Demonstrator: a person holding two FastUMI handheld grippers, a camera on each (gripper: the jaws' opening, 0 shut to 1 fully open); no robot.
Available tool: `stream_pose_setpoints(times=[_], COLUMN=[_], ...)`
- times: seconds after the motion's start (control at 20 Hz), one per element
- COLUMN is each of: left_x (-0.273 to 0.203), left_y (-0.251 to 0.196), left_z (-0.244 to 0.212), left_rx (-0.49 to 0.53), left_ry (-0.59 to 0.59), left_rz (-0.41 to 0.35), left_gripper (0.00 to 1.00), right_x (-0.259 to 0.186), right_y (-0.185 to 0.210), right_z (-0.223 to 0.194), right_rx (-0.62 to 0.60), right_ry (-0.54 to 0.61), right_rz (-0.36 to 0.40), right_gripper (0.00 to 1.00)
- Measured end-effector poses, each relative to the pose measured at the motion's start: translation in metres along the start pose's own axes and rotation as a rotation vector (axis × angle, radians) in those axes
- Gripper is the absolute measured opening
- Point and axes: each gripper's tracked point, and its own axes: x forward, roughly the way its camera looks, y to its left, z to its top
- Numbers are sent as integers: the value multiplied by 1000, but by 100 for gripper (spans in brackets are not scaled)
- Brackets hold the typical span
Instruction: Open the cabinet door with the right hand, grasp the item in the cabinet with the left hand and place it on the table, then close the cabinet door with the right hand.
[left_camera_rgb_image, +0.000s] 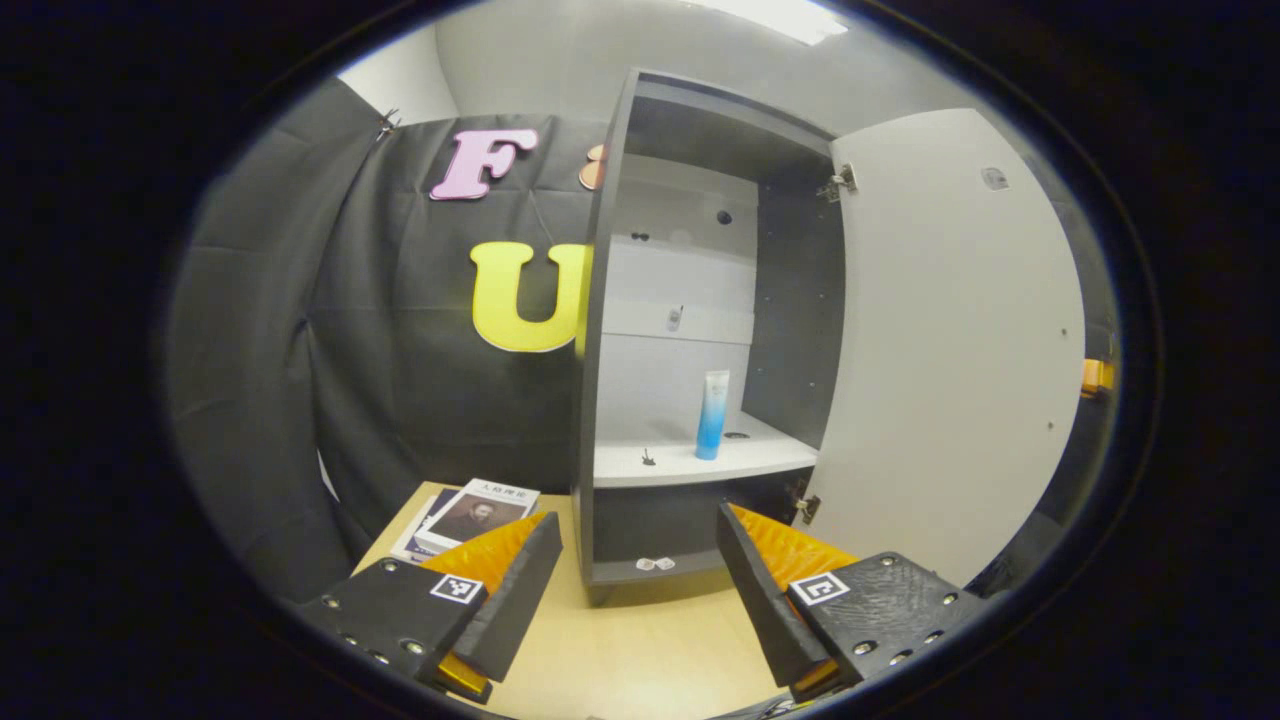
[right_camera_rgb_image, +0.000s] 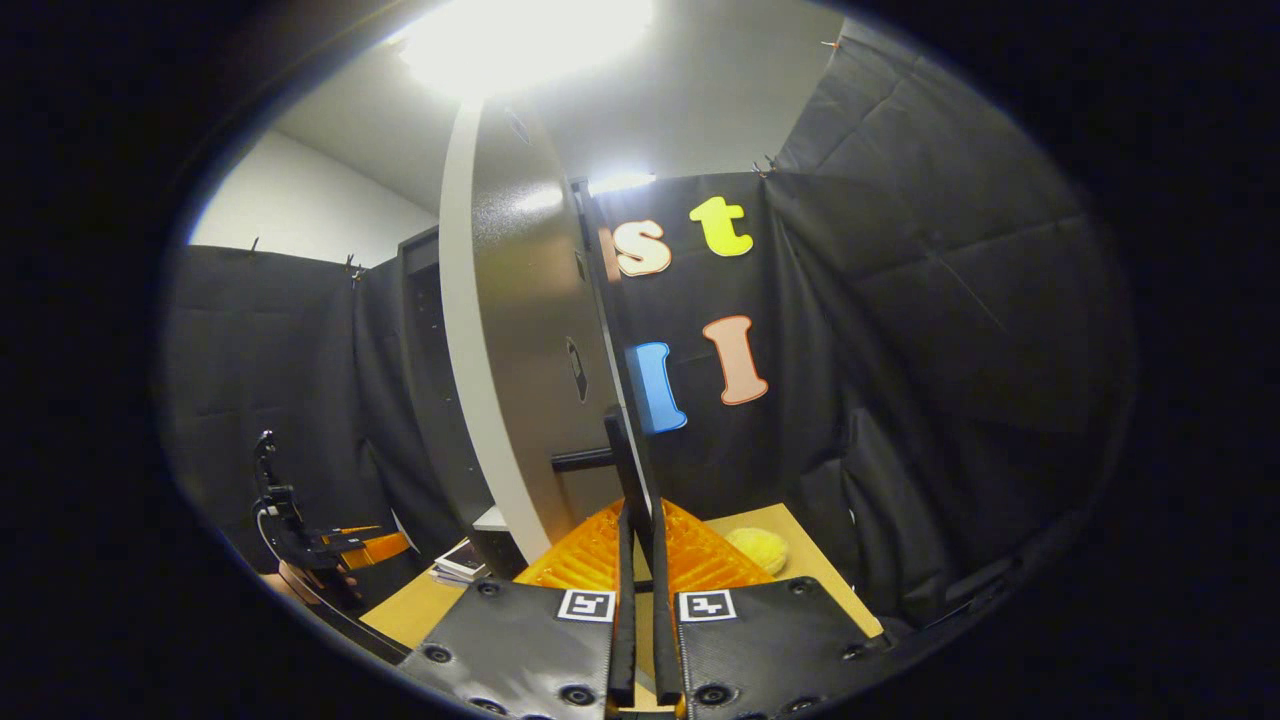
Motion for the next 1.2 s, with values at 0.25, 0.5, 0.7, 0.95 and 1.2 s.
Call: stream_pose_setpoints(times=[0.25, 0.5, 0.7, 0.95, 1.2], left_x=[22, 20, 24, 49, 100], left_y=[-6, -3, 4, -7, -33], left_z=[-14, -14, -5, 14, 32], left_rx=[-47, -56, -30, -8, 12], left_ry=[13, 15, -3, -41, -49], left_rz=[-43, -71, -79, -128, -148], left_gripper=[95, 94, 95, 95, 93], right_x=[-6, 4, 0, -1, 17], right_y=[-3, -26, -52, -92, -116], right_z=[-2, 9, 25, 40, 58], right_rx=[85, 103, 108, 85, 1], right_ry=[-8, -47, -95, -138, -172], right_rz=[-106, -228, -321, -498, -571], right_gripper=[4, 4, 0, 4, 4])
